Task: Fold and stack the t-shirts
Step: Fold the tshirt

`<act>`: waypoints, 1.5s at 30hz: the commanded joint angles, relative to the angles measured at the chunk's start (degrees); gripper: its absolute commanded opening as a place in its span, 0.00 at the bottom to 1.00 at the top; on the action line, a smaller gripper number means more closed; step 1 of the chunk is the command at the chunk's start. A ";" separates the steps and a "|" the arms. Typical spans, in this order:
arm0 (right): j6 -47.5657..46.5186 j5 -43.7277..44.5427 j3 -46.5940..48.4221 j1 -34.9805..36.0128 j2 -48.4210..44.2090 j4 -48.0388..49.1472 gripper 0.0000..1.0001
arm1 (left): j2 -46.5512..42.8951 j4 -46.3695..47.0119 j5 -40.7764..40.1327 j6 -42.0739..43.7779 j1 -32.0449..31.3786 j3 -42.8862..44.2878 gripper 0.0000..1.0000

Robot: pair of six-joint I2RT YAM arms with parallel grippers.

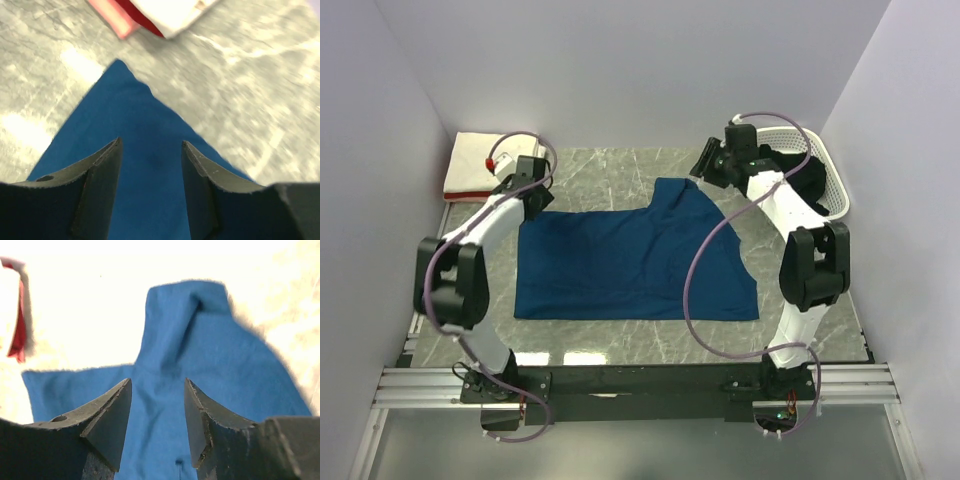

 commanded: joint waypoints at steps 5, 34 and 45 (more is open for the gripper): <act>1.66 -8.66 8.64 -3.06 9.46 4.06 0.53 | 12.98 -5.07 -7.70 -2.26 2.37 12.16 0.54; 4.47 -14.64 25.25 -7.37 31.35 4.06 0.54 | 28.46 -5.95 -5.33 -2.60 5.27 21.76 0.25; 8.43 -14.91 23.95 -7.72 32.41 5.64 0.56 | 26.53 -5.16 -4.63 -2.25 5.27 20.18 0.08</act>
